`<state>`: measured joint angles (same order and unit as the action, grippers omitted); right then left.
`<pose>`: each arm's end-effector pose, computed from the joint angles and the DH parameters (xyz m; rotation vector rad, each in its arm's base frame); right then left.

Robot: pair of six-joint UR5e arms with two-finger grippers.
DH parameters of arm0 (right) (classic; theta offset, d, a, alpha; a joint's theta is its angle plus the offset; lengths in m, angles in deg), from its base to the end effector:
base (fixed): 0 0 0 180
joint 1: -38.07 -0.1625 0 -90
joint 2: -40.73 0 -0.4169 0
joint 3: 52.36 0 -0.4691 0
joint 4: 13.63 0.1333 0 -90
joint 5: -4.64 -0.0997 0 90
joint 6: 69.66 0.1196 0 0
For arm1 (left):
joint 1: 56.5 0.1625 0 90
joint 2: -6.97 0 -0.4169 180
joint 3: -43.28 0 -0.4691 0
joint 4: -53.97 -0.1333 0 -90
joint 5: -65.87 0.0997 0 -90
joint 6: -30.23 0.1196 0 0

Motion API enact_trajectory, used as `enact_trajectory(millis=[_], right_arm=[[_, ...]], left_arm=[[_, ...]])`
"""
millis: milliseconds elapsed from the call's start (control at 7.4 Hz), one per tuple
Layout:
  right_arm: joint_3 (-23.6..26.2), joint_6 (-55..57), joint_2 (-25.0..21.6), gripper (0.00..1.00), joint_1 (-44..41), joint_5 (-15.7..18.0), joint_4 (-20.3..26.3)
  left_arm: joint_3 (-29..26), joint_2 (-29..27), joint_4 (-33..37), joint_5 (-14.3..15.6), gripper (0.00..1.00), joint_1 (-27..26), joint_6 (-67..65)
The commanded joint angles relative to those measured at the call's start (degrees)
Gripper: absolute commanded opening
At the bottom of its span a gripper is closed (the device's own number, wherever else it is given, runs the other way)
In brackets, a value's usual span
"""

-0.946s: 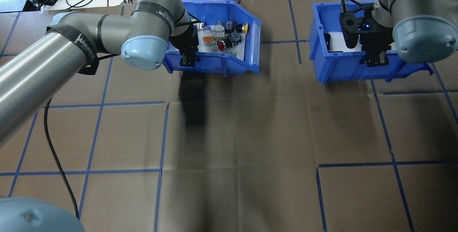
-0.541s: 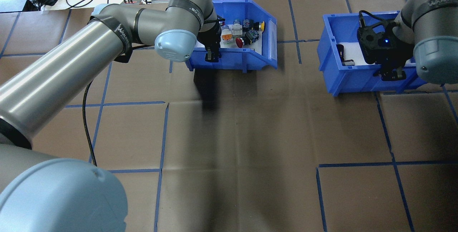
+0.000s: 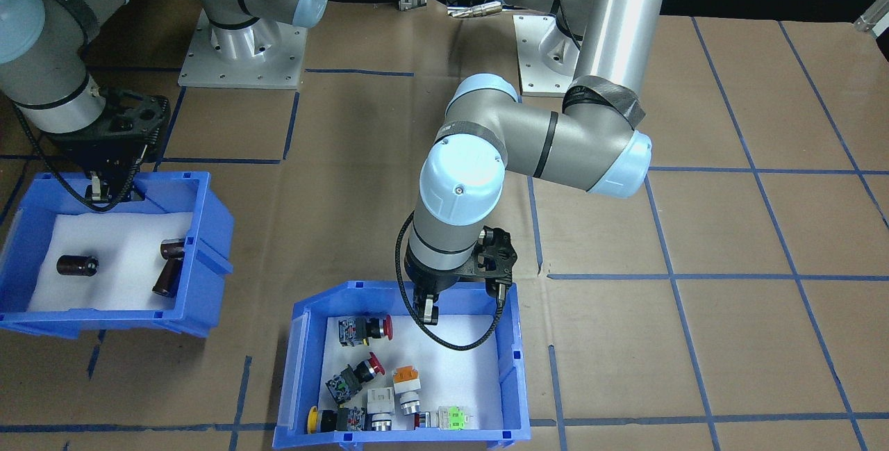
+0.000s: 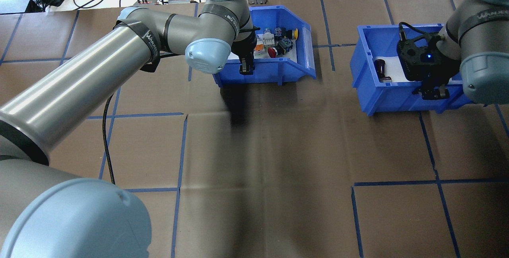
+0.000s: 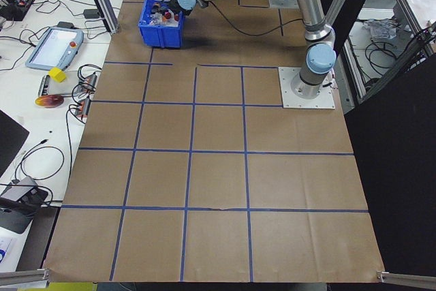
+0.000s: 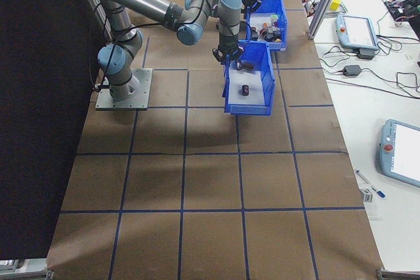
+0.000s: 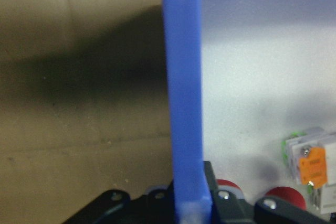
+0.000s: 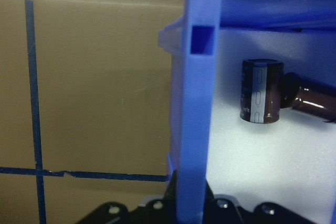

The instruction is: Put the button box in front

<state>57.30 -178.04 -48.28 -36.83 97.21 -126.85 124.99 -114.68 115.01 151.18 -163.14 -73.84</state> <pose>-0.0200 -0.5654 0.2990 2.2388 -2.1163 -0.0281 -0.3548 -0.6875 0.2225 2.0799 -2.1841 -0.0344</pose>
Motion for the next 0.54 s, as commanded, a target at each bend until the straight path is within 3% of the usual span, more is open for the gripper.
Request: enact_trajectory(millis=[0, 135, 270, 405], right_arm=[[1.17, -0.07, -1.34, 0.12, -0.06, -0.02, 0.02], [1.52, -0.16, -1.78, 0.12, -0.06, -0.02, 0.02], [1.79, -0.16, -2.65, 0.12, -0.06, -0.02, 0.02], [2.40, -0.25, -3.36, 0.12, -0.06, -0.02, 0.02]], left_arm=[[0.64, 0.45, 0.40, 0.03, 0.05, -0.32, -1.32], [1.17, 0.62, 0.66, 0.20, 0.37, -0.32, -1.23], [1.35, 0.80, 0.93, 0.47, 0.99, -0.32, -1.14], [1.52, 1.15, 1.01, 0.03, 0.99, -0.49, -1.23]])
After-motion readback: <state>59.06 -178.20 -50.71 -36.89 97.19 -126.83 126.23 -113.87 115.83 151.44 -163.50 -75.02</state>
